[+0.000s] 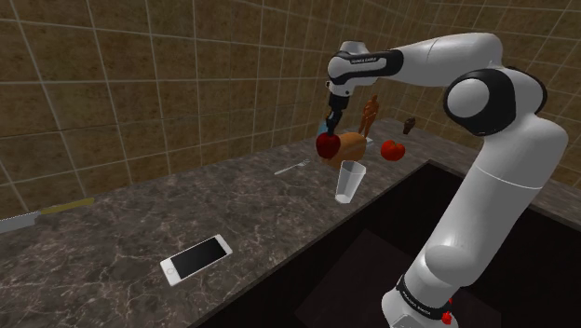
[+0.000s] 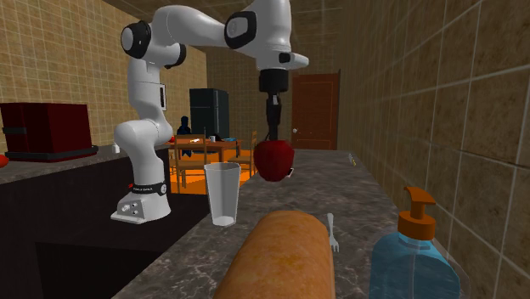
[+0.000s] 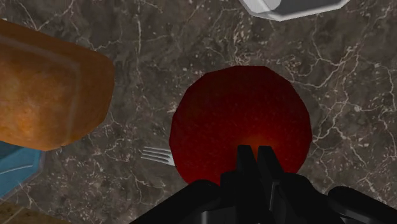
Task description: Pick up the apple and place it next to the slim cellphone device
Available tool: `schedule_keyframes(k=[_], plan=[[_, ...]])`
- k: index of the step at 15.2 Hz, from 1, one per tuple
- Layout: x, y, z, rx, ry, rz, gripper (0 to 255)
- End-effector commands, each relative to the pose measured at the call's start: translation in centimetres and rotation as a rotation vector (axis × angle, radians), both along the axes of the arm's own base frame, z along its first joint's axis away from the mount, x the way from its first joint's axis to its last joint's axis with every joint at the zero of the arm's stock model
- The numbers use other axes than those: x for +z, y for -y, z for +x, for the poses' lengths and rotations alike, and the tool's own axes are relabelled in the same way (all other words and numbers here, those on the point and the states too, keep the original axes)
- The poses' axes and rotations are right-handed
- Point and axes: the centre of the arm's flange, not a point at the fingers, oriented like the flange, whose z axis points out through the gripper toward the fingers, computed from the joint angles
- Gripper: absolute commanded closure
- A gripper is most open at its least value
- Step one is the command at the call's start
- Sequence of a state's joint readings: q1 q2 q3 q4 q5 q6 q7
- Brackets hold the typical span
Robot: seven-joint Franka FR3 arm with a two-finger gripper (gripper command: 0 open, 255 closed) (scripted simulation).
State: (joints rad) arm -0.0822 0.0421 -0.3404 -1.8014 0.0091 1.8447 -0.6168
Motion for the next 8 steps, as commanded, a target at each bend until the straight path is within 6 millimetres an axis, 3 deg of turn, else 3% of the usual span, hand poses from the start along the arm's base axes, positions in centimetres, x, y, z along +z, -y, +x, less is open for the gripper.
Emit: schedule_keyframes(k=[1, 8], plan=[[1.1, 0.1, 0.1, 0.0, 0.0, 0.0, 255], [4.3, 0.1, 0.1, 0.0, 0.0, 0.0, 255]])
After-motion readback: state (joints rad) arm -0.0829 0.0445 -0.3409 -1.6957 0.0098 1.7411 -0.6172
